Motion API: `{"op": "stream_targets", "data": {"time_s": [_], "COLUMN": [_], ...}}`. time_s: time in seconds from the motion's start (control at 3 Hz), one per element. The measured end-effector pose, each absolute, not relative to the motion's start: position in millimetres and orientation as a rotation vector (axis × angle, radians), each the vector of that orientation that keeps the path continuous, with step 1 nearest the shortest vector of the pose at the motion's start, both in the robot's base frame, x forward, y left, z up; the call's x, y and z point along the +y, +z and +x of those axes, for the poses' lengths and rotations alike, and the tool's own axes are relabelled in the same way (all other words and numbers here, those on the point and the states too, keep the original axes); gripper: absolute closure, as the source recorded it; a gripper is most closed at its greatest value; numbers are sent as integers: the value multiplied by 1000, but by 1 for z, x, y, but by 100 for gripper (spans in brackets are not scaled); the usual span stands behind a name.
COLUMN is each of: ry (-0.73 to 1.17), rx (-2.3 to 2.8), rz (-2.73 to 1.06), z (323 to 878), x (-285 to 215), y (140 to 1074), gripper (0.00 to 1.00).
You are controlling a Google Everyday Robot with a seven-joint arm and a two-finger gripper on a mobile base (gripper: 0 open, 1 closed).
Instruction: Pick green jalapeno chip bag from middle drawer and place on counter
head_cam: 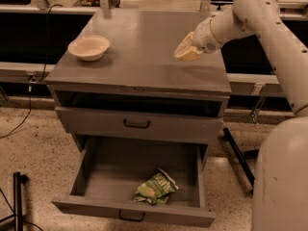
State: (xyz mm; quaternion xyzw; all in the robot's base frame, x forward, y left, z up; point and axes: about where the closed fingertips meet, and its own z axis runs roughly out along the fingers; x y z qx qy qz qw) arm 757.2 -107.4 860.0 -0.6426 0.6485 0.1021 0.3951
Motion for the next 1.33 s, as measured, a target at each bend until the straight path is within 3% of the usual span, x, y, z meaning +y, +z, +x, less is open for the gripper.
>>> {"op": "stream_targets", "data": {"time_s": [0.33,1.33], "ry": [262,280], "rx": [1641,1640], "rz": [-1626,-1637], "z": [753,754], "x": [-111,-103], "y": [860,852], "gripper": [70,1]}}
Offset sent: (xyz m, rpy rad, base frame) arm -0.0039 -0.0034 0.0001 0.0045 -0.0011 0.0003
